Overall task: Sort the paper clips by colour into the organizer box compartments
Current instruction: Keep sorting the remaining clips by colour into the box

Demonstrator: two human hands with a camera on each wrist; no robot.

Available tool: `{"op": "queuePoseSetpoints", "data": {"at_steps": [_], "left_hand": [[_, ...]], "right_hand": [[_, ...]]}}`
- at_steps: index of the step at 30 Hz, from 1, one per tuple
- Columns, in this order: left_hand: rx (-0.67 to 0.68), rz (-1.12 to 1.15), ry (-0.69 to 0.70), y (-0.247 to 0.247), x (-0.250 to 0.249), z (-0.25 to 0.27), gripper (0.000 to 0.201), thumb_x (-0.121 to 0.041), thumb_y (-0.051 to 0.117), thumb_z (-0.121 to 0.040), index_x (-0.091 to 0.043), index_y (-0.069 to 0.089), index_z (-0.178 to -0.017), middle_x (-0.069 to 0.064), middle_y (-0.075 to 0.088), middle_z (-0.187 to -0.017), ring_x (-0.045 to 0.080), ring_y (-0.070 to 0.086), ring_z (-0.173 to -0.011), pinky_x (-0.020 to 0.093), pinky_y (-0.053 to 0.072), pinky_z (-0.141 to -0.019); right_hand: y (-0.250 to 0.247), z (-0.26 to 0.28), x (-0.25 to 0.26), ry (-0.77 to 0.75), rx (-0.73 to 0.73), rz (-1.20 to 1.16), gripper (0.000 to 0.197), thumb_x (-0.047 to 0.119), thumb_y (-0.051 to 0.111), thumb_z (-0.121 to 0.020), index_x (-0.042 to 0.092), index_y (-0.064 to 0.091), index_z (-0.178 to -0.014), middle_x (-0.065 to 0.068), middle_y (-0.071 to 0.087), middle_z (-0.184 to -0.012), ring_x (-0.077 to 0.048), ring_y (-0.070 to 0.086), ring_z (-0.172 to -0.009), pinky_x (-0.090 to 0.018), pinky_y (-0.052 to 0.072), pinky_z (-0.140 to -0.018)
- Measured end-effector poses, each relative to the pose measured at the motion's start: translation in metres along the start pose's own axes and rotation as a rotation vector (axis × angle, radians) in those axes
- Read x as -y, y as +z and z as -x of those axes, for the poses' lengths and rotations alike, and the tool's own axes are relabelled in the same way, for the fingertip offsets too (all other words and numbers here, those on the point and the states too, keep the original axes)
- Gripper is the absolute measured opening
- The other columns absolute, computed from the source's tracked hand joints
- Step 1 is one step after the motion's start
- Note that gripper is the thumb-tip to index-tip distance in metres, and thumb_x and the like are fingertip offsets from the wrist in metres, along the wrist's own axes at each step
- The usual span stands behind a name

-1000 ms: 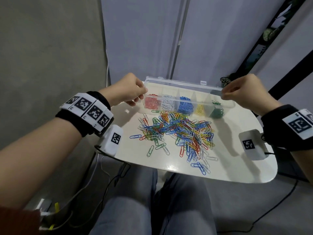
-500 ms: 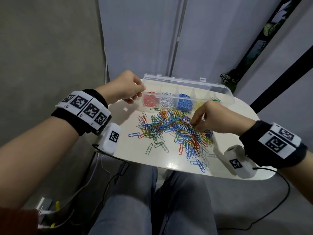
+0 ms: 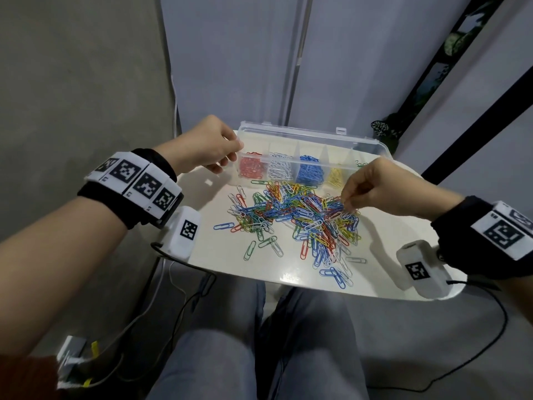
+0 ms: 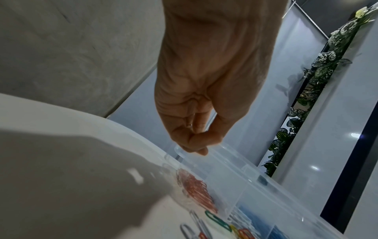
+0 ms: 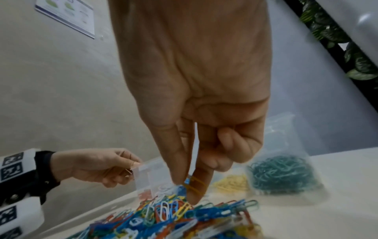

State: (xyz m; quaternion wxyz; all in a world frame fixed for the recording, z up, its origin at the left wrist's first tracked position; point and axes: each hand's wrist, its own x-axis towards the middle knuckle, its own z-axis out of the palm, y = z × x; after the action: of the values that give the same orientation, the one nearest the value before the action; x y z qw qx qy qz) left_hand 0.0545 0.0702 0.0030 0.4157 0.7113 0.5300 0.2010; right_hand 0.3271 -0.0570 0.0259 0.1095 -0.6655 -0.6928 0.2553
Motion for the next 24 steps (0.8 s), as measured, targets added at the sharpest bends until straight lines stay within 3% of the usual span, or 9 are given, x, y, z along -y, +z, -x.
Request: {"op": "queuePoseSetpoints", "data": {"at_steps": [2, 6, 10, 13, 14, 17, 20, 24], "left_hand": [[-0.001, -0.001, 0.0, 0.0, 0.0, 0.0, 0.023, -0.018, 0.053, -0.099, 0.002, 0.065, -0.098, 0.007, 0.06, -0.074, 0.013, 0.048, -0.055, 0.02, 0.044, -0.039], [-0.008, -0.007, -0.002, 0.0, -0.001, 0.0, 0.023, -0.018, 0.053, -0.099, 0.002, 0.065, -0.099, 0.006, 0.059, -0.073, 0.014, 0.047, -0.055, 0.02, 0.044, -0.038], [-0.006, -0.004, -0.005, 0.0, -0.001, 0.001, 0.024, -0.018, 0.053, -0.099, 0.003, 0.065, -0.1, 0.007, 0.059, -0.073, 0.014, 0.047, -0.054, 0.02, 0.044, -0.038], [-0.006, -0.004, -0.008, 0.0, -0.001, 0.001, 0.024, -0.018, 0.053, -0.099, 0.003, 0.065, -0.1, 0.006, 0.06, -0.073, 0.013, 0.048, -0.055, 0.02, 0.044, -0.039], [-0.005, -0.005, -0.007, 0.0, -0.002, 0.001, 0.023, -0.018, 0.053, -0.099, 0.002, 0.065, -0.1, 0.006, 0.06, -0.073, 0.013, 0.048, -0.055, 0.02, 0.044, -0.038], [-0.008, -0.006, -0.009, 0.0, -0.002, 0.001, 0.024, -0.018, 0.053, -0.099, 0.003, 0.065, -0.1, 0.006, 0.059, -0.073, 0.014, 0.048, -0.055, 0.019, 0.044, -0.038], [-0.004, 0.0, -0.007, 0.0, -0.001, 0.0, 0.024, -0.017, 0.053, -0.099, 0.005, 0.065, -0.1, 0.006, 0.059, -0.072, 0.014, 0.047, -0.055, 0.018, 0.044, -0.037], [-0.003, 0.0, -0.008, 0.0, -0.002, -0.001, 0.025, -0.016, 0.053, -0.099, 0.006, 0.065, -0.1, 0.007, 0.058, -0.072, 0.014, 0.047, -0.055, 0.019, 0.043, -0.037]], "right_hand": [[0.004, 0.005, -0.005, -0.042, 0.082, 0.029, 0.021, -0.005, 0.075, -0.074, 0.014, 0.078, -0.079, 0.0, 0.072, -0.069, -0.001, 0.055, -0.054, -0.012, 0.045, -0.058], [0.018, 0.009, -0.011, -0.138, 0.12, 0.16, 0.032, -0.003, 0.075, -0.072, 0.022, 0.079, -0.093, 0.013, 0.065, -0.067, -0.001, 0.051, -0.056, -0.012, 0.037, -0.054], [0.026, 0.004, -0.014, -0.175, 0.075, 0.214, 0.027, 0.001, 0.076, -0.072, 0.019, 0.079, -0.092, 0.01, 0.067, -0.075, 0.001, 0.057, -0.063, -0.01, 0.04, -0.059], [0.031, 0.0, -0.016, -0.177, 0.017, 0.233, 0.018, 0.005, 0.077, -0.074, 0.017, 0.08, -0.086, 0.004, 0.072, -0.082, -0.012, 0.064, -0.073, -0.027, 0.049, -0.069], [0.032, 0.0, -0.017, -0.173, 0.001, 0.213, 0.015, 0.004, 0.077, -0.074, 0.016, 0.08, -0.083, 0.002, 0.073, -0.08, -0.014, 0.063, -0.071, -0.029, 0.05, -0.068], [0.028, -0.002, -0.016, -0.101, -0.027, 0.052, 0.007, 0.004, 0.08, -0.074, 0.009, 0.079, -0.078, -0.004, 0.073, -0.074, -0.006, 0.056, -0.058, -0.019, 0.045, -0.059], [0.017, -0.001, -0.011, 0.005, -0.067, -0.198, 0.004, 0.005, 0.081, -0.073, 0.006, 0.078, -0.076, -0.008, 0.074, -0.072, -0.005, 0.053, -0.055, -0.013, 0.043, -0.053], [-0.004, -0.008, -0.003, 0.063, -0.221, -0.44, 0.006, 0.003, 0.079, -0.073, 0.007, 0.076, -0.075, 0.004, 0.071, -0.063, -0.001, 0.047, -0.049, -0.013, 0.039, -0.045]]}}
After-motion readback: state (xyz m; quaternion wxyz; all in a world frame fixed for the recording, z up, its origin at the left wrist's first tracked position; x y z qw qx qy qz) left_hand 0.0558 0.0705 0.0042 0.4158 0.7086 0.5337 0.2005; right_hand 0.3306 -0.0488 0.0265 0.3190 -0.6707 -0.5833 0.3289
